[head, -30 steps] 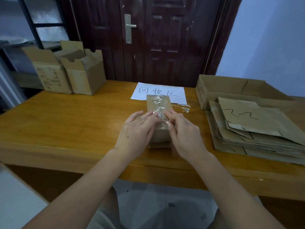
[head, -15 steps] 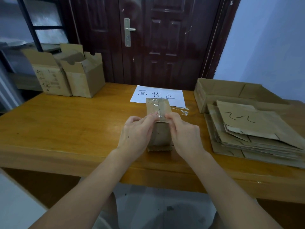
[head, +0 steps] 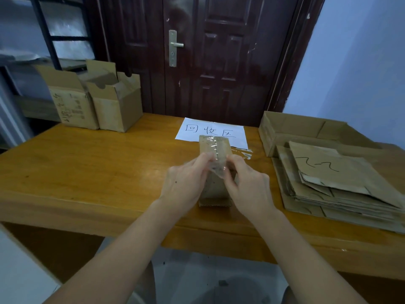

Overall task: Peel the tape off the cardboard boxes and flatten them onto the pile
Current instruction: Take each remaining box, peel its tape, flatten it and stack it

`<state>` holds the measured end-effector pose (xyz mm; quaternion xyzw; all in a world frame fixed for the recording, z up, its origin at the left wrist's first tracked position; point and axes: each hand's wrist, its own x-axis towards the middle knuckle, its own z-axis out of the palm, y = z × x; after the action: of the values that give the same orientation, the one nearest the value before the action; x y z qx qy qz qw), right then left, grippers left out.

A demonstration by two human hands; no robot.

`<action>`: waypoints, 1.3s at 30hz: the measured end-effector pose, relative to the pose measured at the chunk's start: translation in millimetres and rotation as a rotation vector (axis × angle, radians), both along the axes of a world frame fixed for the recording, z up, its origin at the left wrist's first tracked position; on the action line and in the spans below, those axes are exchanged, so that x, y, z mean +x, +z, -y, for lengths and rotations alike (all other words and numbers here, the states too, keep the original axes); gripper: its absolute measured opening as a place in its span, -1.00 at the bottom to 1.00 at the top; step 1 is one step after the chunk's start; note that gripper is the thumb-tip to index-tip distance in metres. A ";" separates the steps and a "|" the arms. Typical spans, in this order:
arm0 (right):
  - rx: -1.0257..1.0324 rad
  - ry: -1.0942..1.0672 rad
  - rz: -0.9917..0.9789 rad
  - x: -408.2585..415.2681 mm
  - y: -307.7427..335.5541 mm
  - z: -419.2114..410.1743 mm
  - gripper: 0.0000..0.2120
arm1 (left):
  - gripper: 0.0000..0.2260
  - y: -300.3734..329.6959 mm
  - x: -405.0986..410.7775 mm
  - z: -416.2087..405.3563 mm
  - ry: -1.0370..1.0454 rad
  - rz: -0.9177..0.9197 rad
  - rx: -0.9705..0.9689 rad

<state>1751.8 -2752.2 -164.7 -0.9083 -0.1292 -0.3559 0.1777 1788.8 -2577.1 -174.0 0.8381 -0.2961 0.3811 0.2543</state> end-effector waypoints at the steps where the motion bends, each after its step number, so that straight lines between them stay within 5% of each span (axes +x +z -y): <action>1: 0.010 -0.013 -0.012 -2.4 0.8 -1.5 -0.68 | -0.85 -0.5 -1.1 -0.5 0.025 -0.005 0.024; 8: 0.006 0.026 -0.007 -19.1 3.0 -6.3 -0.59 | -0.45 -2.2 -17.0 -6.3 -0.027 -0.300 0.064; 14: 0.073 0.118 0.072 -19.6 10.8 6.8 -0.67 | -0.45 -8.9 -31.3 0.5 0.083 -0.285 0.018; 20: 0.024 -0.016 -0.415 3.0 27.4 29.6 -0.46 | -0.57 -0.7 -26.0 4.8 0.110 -0.221 0.022; 26: -0.043 -0.087 -0.335 3.1 12.8 33.4 -0.55 | -0.36 -0.2 -22.5 9.1 0.193 -0.259 0.083; 33: -0.140 -0.081 -0.145 -5.0 8.6 31.7 -0.51 | -0.46 3.9 -10.3 -13.3 0.150 -0.279 0.093; 39: 0.027 0.152 -0.301 -12.4 26.0 22.9 -0.47 | -0.45 17.7 10.6 -22.5 0.320 -0.368 0.290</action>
<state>1739.4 -2775.1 -138.7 -0.9365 -0.1646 -0.2030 0.2337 1799.5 -2554.6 -156.3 0.9569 -0.1603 0.2114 0.1180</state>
